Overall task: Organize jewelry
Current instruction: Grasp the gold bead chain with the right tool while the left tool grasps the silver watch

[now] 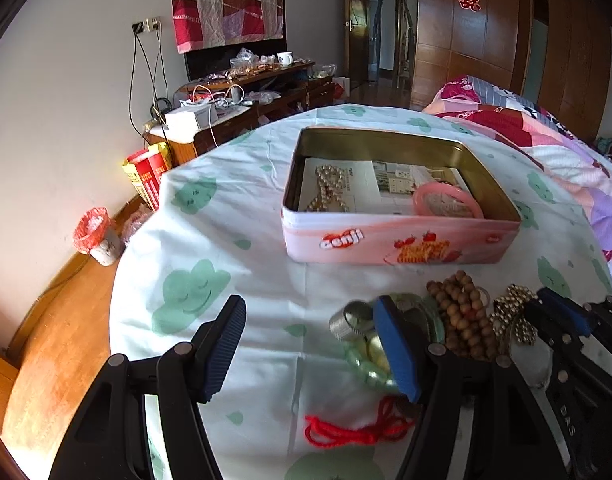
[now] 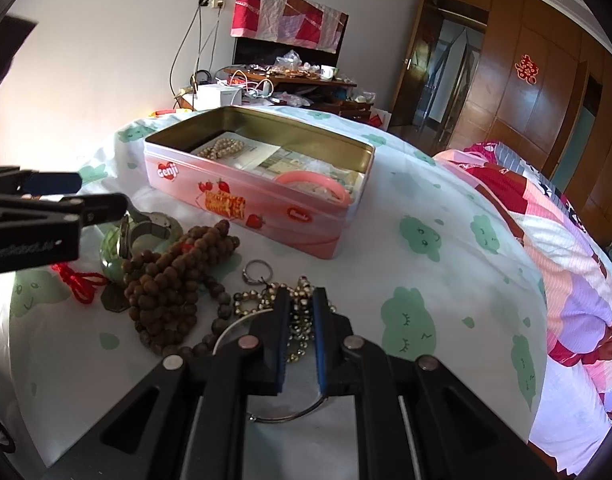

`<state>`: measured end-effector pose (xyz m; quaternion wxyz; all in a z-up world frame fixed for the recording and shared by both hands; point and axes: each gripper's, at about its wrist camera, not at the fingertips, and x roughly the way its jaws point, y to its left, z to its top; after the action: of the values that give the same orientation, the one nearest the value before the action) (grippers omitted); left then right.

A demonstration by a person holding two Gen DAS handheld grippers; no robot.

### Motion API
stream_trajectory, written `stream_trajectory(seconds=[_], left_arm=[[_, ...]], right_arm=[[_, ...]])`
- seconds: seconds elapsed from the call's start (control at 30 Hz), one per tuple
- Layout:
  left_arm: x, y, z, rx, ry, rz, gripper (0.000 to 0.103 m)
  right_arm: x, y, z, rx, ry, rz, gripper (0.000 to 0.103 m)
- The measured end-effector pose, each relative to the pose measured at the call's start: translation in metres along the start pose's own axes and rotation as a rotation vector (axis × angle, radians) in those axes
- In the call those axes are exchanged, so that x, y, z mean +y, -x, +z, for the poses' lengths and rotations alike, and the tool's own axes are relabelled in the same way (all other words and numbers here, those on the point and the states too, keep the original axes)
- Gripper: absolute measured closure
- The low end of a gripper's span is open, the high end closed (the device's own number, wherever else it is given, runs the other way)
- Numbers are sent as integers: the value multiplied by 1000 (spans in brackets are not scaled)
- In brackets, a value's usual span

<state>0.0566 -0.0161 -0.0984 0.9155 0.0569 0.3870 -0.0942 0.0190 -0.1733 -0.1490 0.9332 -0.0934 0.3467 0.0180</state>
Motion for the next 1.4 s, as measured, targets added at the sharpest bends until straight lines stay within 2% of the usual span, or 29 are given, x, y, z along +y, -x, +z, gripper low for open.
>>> stream_trajectory(seconds=[0.4,0.67,0.9,0.97,1.0,1.03,1.1,1.4], left_arm=[[-5,-5,-2,21,-20,-20,36],[-13,7,-2,-8,-33,-43,35],[-18,-3,-10,25,-64,-47,35],[-22,-1,-10,13,-86,-37,48],[-23,1,-10,15,-93,-53,67],[-25,3,-10,15,-103,-52,79],[-27,4,-12,18,-121,-68,96],[-22,23,-6,-27,-105,-116,96]], right_arm=[[0,1,0,-6,8,-6,90],[-1,1,-1,-5,4,-3,90],[-1,1,0,-4,-1,-1,90],[-1,1,0,-5,-1,0,90],[0,1,0,-5,-1,-1,90],[-1,1,1,-5,-2,0,90],[0,1,0,-6,-1,-1,90],[0,2,2,-21,-10,3,90]])
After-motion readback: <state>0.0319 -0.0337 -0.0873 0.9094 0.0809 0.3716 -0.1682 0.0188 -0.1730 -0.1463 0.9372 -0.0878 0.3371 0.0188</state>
